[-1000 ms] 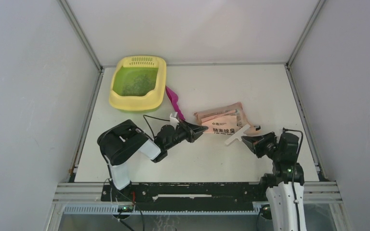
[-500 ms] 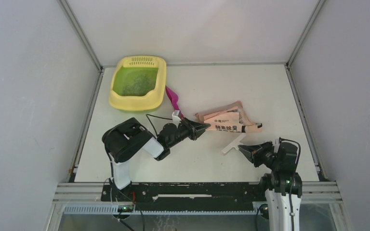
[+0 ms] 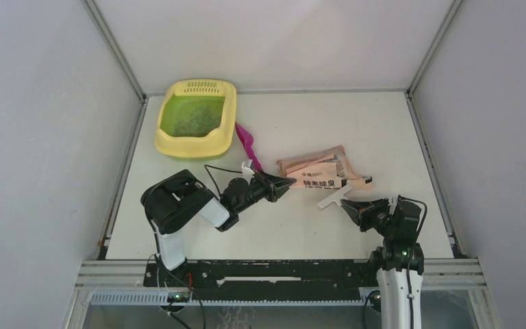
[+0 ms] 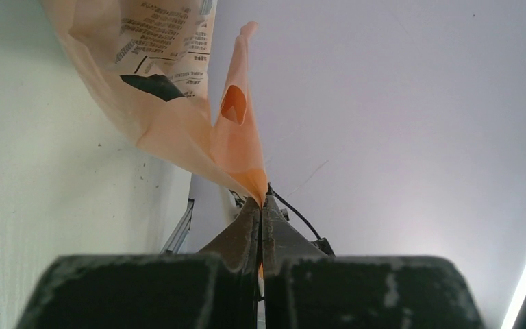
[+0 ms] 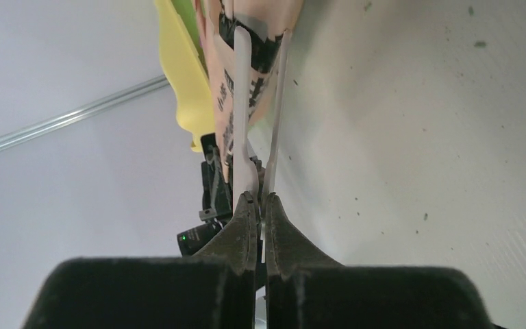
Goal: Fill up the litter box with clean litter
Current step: Clamp the cat litter bag at the center of the board.
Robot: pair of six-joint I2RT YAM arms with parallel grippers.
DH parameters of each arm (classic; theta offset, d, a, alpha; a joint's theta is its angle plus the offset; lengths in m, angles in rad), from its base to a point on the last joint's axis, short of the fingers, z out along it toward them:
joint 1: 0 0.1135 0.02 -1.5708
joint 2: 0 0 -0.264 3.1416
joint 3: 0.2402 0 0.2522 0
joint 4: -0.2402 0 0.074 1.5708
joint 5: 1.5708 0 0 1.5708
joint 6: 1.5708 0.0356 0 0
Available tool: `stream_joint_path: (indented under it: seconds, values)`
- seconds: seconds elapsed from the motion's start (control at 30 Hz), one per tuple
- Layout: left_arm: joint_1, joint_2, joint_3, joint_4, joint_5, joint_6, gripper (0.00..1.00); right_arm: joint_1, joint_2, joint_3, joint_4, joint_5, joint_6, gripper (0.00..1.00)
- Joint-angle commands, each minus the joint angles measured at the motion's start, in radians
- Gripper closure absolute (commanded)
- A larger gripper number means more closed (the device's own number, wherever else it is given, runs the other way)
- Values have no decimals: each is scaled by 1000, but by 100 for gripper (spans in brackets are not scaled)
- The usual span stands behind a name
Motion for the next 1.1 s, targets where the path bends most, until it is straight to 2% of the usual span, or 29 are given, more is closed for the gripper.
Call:
stream_joint_path:
  seconds: [0.0, 0.57, 1.07]
  values:
    - [-2, -60, -22, 114, 6, -14, 99, -45, 34, -5, 128, -23, -2, 100]
    - [-3, -78, -35, 121, 21, -13, 99, -73, 44, -68, 245, 30, 30, 100]
    - [-19, -73, -45, 121, 24, -8, 99, -70, 149, -40, 325, 98, 49, 100]
